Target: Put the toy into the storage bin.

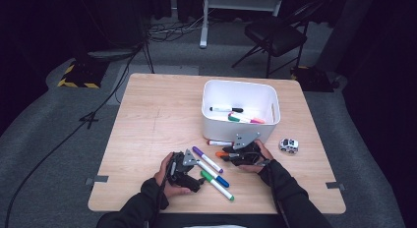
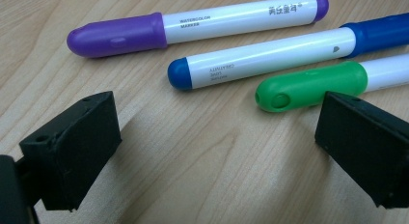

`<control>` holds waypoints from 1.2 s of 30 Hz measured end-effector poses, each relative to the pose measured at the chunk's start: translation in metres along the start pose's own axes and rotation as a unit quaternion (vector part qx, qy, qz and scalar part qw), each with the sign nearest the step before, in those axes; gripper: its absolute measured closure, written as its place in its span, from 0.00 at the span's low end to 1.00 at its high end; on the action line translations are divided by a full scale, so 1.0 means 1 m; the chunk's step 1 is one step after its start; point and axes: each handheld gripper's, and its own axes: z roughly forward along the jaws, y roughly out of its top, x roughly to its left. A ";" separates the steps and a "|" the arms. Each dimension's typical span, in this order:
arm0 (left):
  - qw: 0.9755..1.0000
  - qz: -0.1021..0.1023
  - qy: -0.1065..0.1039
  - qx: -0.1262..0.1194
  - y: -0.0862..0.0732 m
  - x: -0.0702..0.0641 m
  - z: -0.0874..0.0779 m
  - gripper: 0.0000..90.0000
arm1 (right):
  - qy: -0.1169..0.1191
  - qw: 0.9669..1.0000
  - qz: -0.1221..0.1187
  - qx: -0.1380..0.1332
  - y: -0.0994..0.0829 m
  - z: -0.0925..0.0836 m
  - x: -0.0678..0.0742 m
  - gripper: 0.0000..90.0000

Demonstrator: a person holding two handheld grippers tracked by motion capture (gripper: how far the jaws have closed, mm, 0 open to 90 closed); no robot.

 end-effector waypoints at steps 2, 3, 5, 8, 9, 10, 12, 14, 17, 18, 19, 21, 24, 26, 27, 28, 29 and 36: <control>1.000 0.000 0.000 0.000 0.000 0.000 0.000 0.03 | 0.009 1.000 0.013 -0.003 -0.001 -0.001 0.001 0.77; 1.000 0.000 0.000 0.000 0.000 0.000 0.000 0.03 | 0.011 1.000 0.019 -0.003 -0.002 -0.001 0.000 0.79; 1.000 0.003 0.005 0.000 0.000 0.000 0.000 0.03 | 0.019 0.999 0.030 -0.007 -0.005 -0.002 0.000 0.82; 1.000 0.000 0.001 0.002 0.000 0.000 0.000 0.02 | 0.021 0.999 0.028 -0.005 -0.007 -0.005 0.001 0.83; 1.000 -0.001 -0.002 0.001 0.000 0.000 0.000 0.02 | 0.021 0.999 0.031 -0.004 -0.007 -0.006 0.003 0.83; 1.000 -0.001 -0.001 0.001 0.000 0.000 0.000 0.02 | 0.022 0.999 0.030 -0.004 -0.008 -0.007 0.003 0.83; 1.000 -0.001 -0.002 0.001 0.000 0.000 0.000 0.02 | 0.025 0.999 0.027 -0.005 -0.010 -0.010 0.004 0.83; 1.000 -0.001 -0.003 0.001 0.000 0.000 0.000 0.02 | 0.022 0.999 0.025 -0.011 -0.012 -0.015 0.004 0.83; 1.000 -0.002 -0.002 -0.002 0.000 0.000 0.001 0.02 | 0.014 0.999 0.029 -0.031 -0.014 -0.030 0.005 0.83; 1.000 -0.001 -0.002 -0.001 0.000 0.000 0.001 0.02 | 0.013 0.999 0.030 -0.037 -0.014 -0.036 0.005 0.83; 1.000 0.003 0.001 -0.003 0.000 0.000 0.001 0.02 | 0.010 0.998 0.032 -0.045 -0.014 -0.042 0.006 0.83; 1.000 0.002 -0.004 0.003 0.001 0.001 0.000 0.02 | 0.003 0.998 0.028 -0.061 -0.013 -0.054 0.006 0.83; 1.000 0.003 -0.003 0.001 0.001 0.001 0.001 0.02 | -0.012 0.997 0.025 -0.079 -0.011 -0.072 0.008 0.83; 1.000 -0.001 -0.001 0.002 0.001 0.000 0.001 0.02 | -0.016 0.995 0.027 -0.096 -0.010 -0.085 0.008 0.83; 1.000 -0.001 0.000 0.002 0.001 0.000 0.001 0.02 | -0.024 0.994 0.026 -0.102 -0.009 -0.091 0.008 0.83; 1.000 -0.001 -0.001 0.002 0.001 0.000 0.001 0.02 | -0.026 0.993 0.023 -0.110 -0.008 -0.098 0.008 0.83; 1.000 -0.005 -0.004 0.003 0.001 0.000 0.001 0.02 | -0.028 0.992 0.025 -0.116 -0.006 -0.104 0.008 0.83; 1.000 -0.004 -0.003 0.004 0.001 0.000 0.001 0.02 | -0.058 0.989 0.015 -0.139 0.007 -0.144 0.003 0.83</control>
